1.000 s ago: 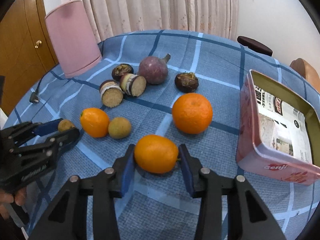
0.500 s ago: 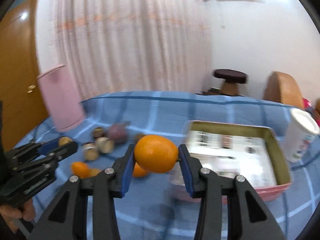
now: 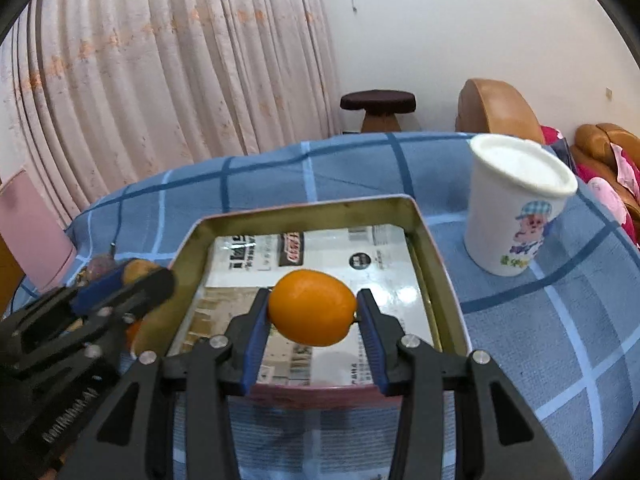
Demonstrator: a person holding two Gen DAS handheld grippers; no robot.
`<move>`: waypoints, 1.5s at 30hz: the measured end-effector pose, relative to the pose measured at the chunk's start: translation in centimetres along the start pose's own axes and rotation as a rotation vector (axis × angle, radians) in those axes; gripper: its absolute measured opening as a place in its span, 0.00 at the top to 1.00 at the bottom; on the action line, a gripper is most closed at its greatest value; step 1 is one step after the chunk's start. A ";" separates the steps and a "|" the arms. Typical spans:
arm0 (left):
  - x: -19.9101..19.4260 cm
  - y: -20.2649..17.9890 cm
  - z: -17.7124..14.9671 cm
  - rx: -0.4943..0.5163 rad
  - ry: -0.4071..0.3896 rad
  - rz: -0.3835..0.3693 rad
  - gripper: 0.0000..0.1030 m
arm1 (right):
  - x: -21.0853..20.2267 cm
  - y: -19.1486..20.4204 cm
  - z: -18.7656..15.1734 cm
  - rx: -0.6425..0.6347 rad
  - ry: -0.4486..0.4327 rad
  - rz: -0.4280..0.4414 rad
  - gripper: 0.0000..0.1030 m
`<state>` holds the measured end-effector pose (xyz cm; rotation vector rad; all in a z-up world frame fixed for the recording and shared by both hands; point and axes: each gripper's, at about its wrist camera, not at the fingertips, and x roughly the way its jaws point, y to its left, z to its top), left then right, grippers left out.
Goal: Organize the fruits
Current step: 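Lower the orange into the tin and open the right tool while the left tool releases its fruit there, then grasp a small brown round fruit with the right tool while the left tool grasps an orange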
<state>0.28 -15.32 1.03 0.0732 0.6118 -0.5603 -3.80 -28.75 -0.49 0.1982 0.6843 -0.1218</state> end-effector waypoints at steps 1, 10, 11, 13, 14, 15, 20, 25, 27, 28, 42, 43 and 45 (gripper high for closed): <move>0.5 -0.2 -0.1 0.001 0.007 0.007 0.69 | 0.2 -0.2 -0.1 0.004 0.009 -0.013 0.55; 1.6 0.2 -0.5 0.001 0.044 0.058 0.64 | -0.8 -0.5 -0.1 0.033 -0.050 -0.007 0.43; 1.3 0.3 -0.3 -0.006 0.042 0.050 0.61 | -1.1 -0.6 -0.1 0.046 -0.075 -0.004 0.39; 0.3 0.9 -0.1 -0.024 0.029 0.053 0.47 | -1.8 -1.0 0.1 0.078 -0.118 0.015 0.33; -0.3 1.2 -0.1 -0.028 0.017 0.079 0.29 | -2.1 -1.1 0.2 0.090 -0.136 0.024 0.28; -0.8 1.4 -0.2 -0.028 -0.002 0.095 0.24 | -2.4 -1.2 0.1 0.097 -0.156 0.031 0.25; -3.2 2.7 -0.8 -0.009 -0.066 0.163 0.23 | -2.8 0.6 0.1 0.048 -0.196 0.008 0.24; -4.7 5.3 -2.1 -0.007 -0.062 0.239 0.23 | -3.4 3.5 -0.7 -0.028 -0.222 0.028 0.34; -5.6 6.8 -2.7 -0.002 -0.055 0.271 0.23 | -3.5 4.9 -1.1 -0.065 -0.215 0.054 0.36; -6.1 7.6 -3.0 -0.001 -0.052 0.287 0.23 | -3.5 5.8 -1.3 -0.079 -0.202 0.082 0.36; -11.8 21.5 -6.6 -0.231 -0.035 0.512 0.23 | -0.9 19.5 -5.5 -0.340 0.035 0.372 0.40; -11.9 21.9 -6.8 -0.236 -0.033 0.524 0.23 | -0.8 20.3 -5.8 -0.359 0.046 0.380 0.40; -12.1 22.9 -7.3 -0.262 -0.026 0.511 0.23 | -0.3 22.1 -6.1 -0.397 0.063 0.348 0.42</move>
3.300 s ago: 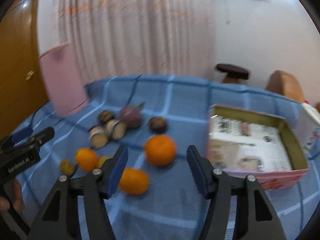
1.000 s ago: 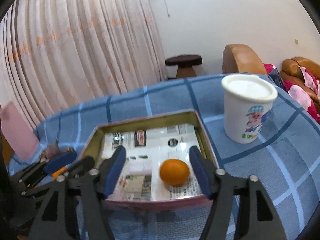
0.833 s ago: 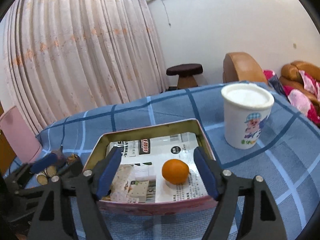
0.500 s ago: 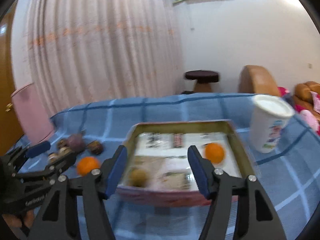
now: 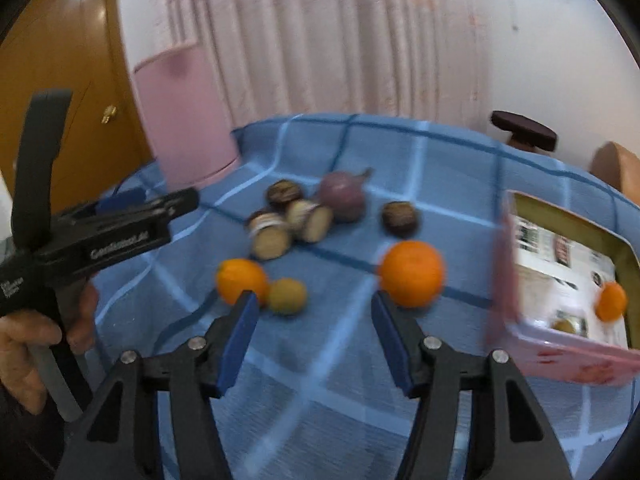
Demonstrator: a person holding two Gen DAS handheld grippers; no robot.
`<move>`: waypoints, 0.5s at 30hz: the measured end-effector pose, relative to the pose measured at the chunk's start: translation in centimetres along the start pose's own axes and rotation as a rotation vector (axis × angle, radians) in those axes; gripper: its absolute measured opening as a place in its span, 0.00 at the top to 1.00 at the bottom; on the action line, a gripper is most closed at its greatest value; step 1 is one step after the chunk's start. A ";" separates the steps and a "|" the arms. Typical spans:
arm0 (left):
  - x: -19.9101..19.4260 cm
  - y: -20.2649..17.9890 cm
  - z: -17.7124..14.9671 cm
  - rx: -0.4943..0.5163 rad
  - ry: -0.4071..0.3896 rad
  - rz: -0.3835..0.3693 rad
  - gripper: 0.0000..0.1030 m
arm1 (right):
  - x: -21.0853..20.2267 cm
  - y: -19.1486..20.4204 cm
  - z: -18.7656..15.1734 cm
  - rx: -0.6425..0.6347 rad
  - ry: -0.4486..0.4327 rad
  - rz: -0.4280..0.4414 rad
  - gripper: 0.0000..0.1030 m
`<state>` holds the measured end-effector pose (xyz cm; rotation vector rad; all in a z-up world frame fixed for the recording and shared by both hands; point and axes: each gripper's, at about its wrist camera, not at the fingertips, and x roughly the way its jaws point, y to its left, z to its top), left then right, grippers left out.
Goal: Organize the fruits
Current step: 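Grasp a small brown round fruit with the right tool while the left tool grasps an orange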
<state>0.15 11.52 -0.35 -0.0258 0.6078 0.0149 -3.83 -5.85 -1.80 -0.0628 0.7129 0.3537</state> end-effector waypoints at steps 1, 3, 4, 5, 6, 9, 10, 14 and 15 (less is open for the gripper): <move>0.1 0.0 0.0 -0.004 0.004 -0.011 0.23 | 0.4 0.4 0.0 -0.003 0.013 -0.017 0.42; 0.1 0.1 -0.3 0.000 0.009 -0.028 0.23 | 1.6 0.6 0.2 0.008 0.050 -0.034 0.43; 0.1 0.0 -0.3 0.006 0.010 -0.029 0.23 | 2.3 0.5 0.3 0.021 0.079 -0.029 0.44; 0.1 -0.1 -0.3 0.010 0.010 -0.029 0.23 | 2.6 0.2 0.4 0.033 0.092 -0.018 0.46; 0.2 -0.1 -0.3 0.012 0.012 -0.035 0.23 | 2.7 0.0 0.5 0.050 0.089 -0.005 0.46; -0.1 -0.5 -0.4 0.011 0.019 -0.065 0.23 | 3.3 -0.6 0.7 0.077 0.104 0.035 0.46; -0.3 -0.7 -0.4 0.008 0.022 -0.083 0.23 | 3.7 -0.8 0.7 0.092 0.122 0.076 0.46; -0.6 -1.3 -0.5 0.004 0.030 -0.140 0.23 | 4.0 -1.6 0.4 0.116 0.141 0.129 0.61; -0.6 -1.5 -0.5 0.006 0.032 -0.145 0.23 | 3.9 -1.7 0.4 0.119 0.142 0.145 0.71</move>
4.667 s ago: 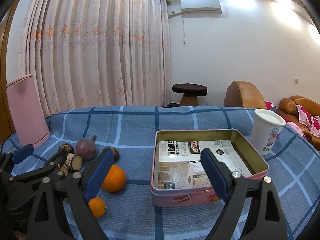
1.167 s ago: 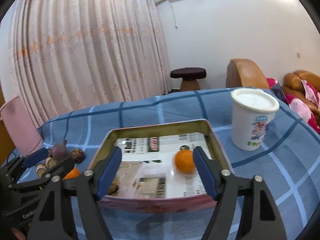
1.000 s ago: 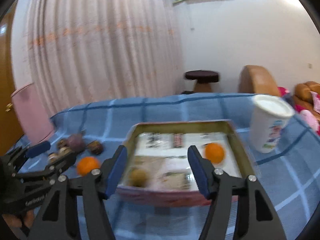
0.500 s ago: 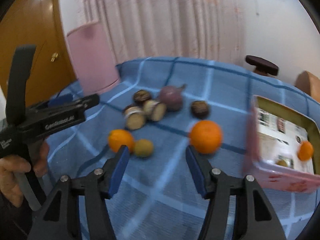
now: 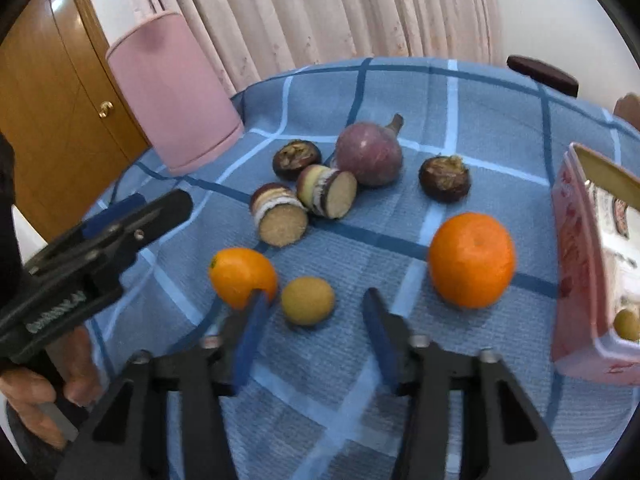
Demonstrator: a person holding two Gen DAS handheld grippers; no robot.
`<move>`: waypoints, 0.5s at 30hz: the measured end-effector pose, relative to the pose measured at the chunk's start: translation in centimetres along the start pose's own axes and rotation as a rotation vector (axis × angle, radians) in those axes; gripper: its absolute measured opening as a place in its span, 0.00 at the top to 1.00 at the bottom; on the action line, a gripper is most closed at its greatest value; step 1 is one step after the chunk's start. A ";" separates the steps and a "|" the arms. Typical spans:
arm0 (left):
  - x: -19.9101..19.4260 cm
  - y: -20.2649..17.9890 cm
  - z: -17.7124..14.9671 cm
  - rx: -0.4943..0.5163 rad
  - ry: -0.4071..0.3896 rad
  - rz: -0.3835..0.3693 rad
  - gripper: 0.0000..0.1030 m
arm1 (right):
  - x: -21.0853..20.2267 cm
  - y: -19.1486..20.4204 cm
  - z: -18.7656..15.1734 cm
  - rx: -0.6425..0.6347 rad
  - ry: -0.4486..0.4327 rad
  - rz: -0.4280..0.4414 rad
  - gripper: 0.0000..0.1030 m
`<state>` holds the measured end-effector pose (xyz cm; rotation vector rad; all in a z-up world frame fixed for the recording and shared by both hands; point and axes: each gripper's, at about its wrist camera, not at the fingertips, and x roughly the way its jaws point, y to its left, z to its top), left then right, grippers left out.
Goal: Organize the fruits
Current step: 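Grasp a small brown round fruit with the right tool while the left tool grasps an orange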
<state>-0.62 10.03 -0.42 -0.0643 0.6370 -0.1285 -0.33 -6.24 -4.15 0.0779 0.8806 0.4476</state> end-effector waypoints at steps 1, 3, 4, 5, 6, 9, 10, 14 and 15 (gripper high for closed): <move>0.0 -0.2 -0.1 0.002 0.004 -0.003 0.23 | -0.2 -0.1 -0.1 0.012 0.004 0.017 0.71; 0.0 -0.6 -0.2 0.003 0.012 -0.013 0.23 | -0.8 -0.2 -0.5 0.008 -0.015 -0.009 0.71; 0.0 -0.8 -0.3 0.003 0.017 -0.023 0.23 | -1.1 -0.2 -0.5 0.000 -0.030 -0.024 0.71; 0.1 -1.1 -0.4 0.003 0.024 -0.042 0.23 | -1.6 -0.2 -0.5 -0.002 -0.045 -0.030 0.71; 0.1 -1.5 -0.4 0.007 0.030 -0.056 0.23 | -2.3 -0.3 -0.4 0.001 -0.072 -0.031 0.71; 0.6 -3.2 -0.8 0.050 0.051 -0.053 0.23 | -4.5 -1.0 -0.2 0.017 -0.150 -0.033 0.71; 0.9 -3.7 -0.9 0.067 0.062 -0.040 0.23 | -5.4 -1.2 -0.3 0.015 -0.183 -0.049 0.71; 3.0 -5.9 -1.3 0.133 0.151 -0.026 0.52 | -7.9 -2.1 -0.4 0.002 -0.274 -0.108 0.71; 3.5 -6.1 -1.4 0.133 0.171 -0.038 0.54 | -8.4 -2.4 -0.4 0.003 -0.287 -0.115 0.71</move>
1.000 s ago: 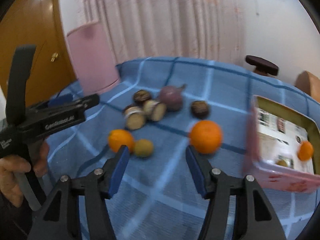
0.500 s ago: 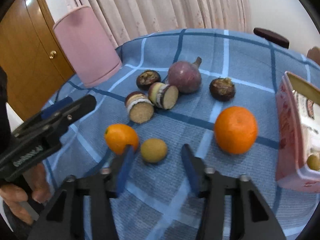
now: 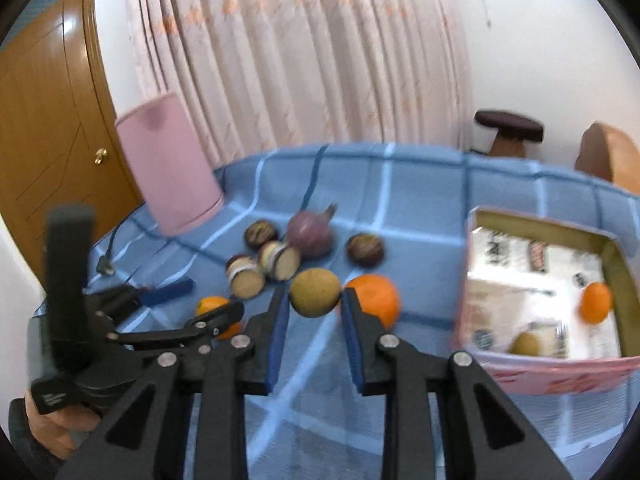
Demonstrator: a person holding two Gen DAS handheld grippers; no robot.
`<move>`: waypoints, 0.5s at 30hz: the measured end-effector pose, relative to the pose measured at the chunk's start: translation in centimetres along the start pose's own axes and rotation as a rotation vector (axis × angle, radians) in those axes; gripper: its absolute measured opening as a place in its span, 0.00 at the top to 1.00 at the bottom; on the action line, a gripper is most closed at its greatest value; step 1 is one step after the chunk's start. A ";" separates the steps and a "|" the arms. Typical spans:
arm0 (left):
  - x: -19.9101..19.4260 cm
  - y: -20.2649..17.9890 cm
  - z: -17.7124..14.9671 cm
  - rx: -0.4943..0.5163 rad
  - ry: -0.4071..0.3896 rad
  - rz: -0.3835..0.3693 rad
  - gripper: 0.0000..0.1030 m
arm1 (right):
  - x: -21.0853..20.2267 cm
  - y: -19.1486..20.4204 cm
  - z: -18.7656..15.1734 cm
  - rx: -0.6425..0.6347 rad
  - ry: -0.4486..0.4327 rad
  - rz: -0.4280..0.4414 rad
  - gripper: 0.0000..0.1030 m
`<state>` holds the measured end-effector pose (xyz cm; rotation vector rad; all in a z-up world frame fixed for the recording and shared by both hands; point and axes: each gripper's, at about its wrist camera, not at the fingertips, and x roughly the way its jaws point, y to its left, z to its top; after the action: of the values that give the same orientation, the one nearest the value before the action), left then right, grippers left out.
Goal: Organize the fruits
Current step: 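Grasp a small brown round fruit with the right tool while the left tool grasps an orange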
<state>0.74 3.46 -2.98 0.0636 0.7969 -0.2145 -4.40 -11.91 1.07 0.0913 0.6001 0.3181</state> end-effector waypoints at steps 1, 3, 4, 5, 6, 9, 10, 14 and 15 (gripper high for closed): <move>0.3 -0.2 0.0 0.000 0.015 -0.007 0.58 | -0.4 -0.5 0.1 0.002 -0.012 -0.009 0.71; 0.2 -0.4 0.1 -0.001 0.002 -0.007 0.65 | -1.1 -1.3 0.3 0.011 -0.030 -0.028 0.71; -0.1 -0.5 0.2 -0.002 -0.019 -0.011 0.65 | -1.5 -1.9 0.4 0.019 -0.039 -0.036 0.71; -0.5 -0.8 0.3 0.000 -0.047 -0.014 0.65 | -1.9 -2.6 0.5 0.028 -0.049 -0.047 0.71; -0.9 -1.2 0.4 0.008 -0.081 -0.013 0.65 | -2.3 -3.1 0.6 0.035 -0.057 -0.058 0.71; -1.9 -2.9 0.9 0.044 -0.158 -0.018 0.65 | -3.3 -5.0 0.9 0.053 -0.083 -0.114 0.71; -2.1 -3.4 1.1 0.044 -0.172 -0.033 0.65 | -3.6 -5.8 0.9 0.057 -0.093 -0.140 0.71; -3.0 -6.6 2.6 0.058 -0.231 -0.128 0.65 | -5.0 -9.3 1.1 0.090 -0.115 -0.232 0.71; -3.1 -7.5 3.0 0.070 -0.241 -0.149 0.65 | -5.1 -10.2 1.1 0.104 -0.115 -0.241 0.71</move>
<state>-0.85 -3.80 1.50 0.0437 0.5543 -0.3841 -5.00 -23.22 2.98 0.1348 0.5077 0.0470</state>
